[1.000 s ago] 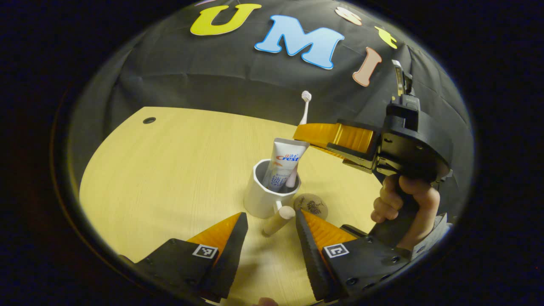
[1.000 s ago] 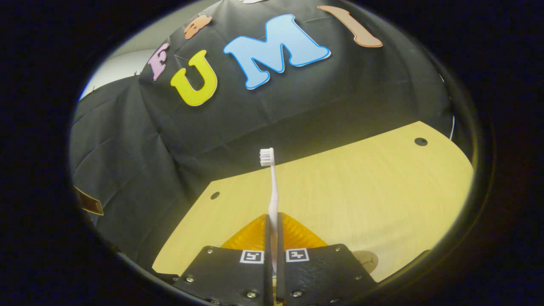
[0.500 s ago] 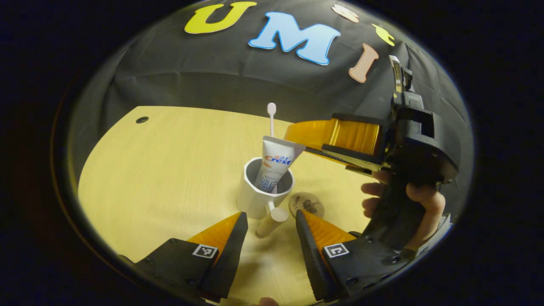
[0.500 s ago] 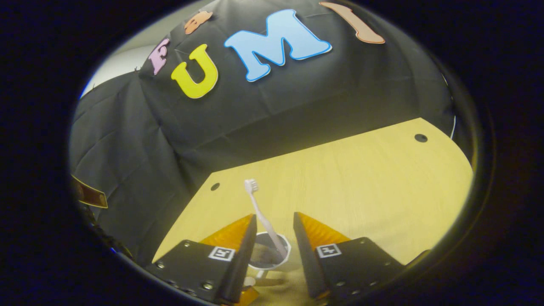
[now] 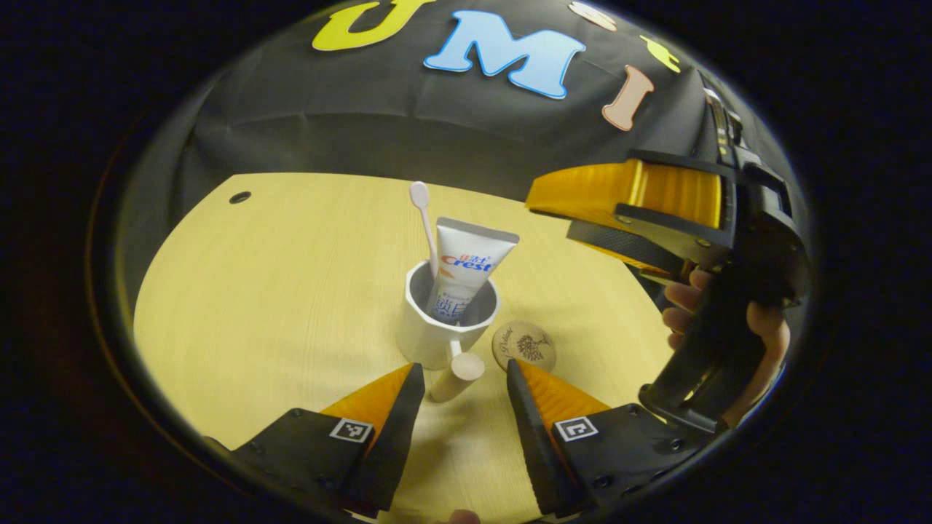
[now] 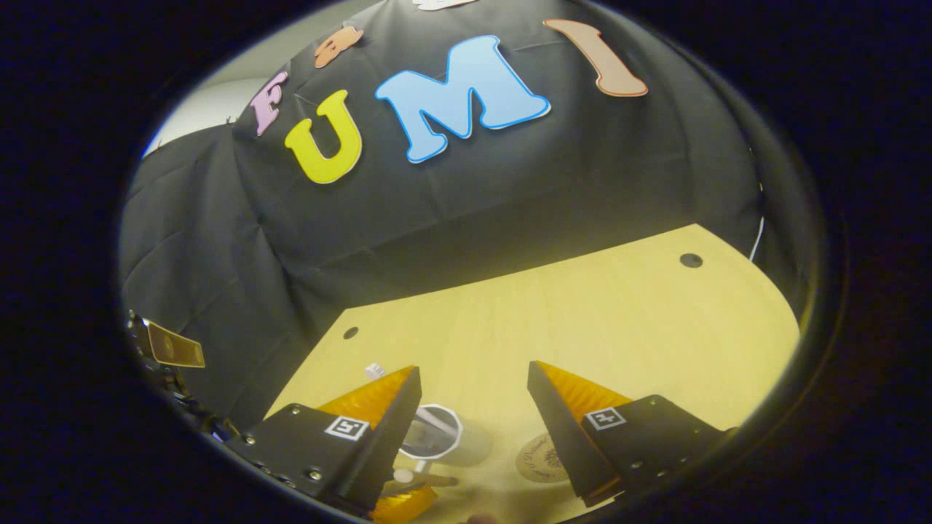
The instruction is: Put the toothbrush and toothpaste on the desktop into the cup, then pick up the cup and place it on the coaster on the desktop.
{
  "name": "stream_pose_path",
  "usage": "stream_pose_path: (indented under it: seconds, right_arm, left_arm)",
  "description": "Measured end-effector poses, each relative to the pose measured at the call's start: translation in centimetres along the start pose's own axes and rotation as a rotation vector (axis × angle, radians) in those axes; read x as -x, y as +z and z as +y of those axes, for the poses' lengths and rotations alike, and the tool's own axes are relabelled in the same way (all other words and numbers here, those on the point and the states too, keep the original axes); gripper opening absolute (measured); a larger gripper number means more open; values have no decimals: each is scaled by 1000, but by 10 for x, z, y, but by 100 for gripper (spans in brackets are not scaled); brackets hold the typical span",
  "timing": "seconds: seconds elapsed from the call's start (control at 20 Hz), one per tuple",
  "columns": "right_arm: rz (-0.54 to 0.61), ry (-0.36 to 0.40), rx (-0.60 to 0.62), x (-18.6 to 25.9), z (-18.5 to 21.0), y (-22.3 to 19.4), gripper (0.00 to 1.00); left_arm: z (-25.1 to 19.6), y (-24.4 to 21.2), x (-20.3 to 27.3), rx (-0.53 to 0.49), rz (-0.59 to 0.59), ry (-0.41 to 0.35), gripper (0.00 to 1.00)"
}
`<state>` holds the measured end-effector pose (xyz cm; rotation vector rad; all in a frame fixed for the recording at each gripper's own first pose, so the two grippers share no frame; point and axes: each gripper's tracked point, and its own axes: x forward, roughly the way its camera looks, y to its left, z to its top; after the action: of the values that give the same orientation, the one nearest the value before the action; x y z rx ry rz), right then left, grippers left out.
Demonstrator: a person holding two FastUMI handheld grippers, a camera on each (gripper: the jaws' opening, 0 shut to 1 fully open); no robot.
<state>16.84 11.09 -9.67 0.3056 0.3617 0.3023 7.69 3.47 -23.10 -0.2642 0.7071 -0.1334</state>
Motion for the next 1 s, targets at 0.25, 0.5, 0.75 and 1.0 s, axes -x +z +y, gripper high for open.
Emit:
stream_pose_path:
  seconds: [0.25, 0.5, 0.75, 1.0]
  right_arm:
    - [-47, -70, 98, 25, -30, 20, 92]
    - [-93, -159, 217, 57, -54, 36, 92]
    - [-62, -219, 256, 80, -77, 28, 93]
    - [-30, -239, 225, 92, -93, 19, 92]
  left_arm:
    - [0, 2, -19, 10, 36, 33, 76]
    - [7, -3, -36, 15, 112, 68, 76]
    - [13, -2, -47, 30, 170, 101, 78]
    - [19, -10, -56, 78, 246, 143, 76]
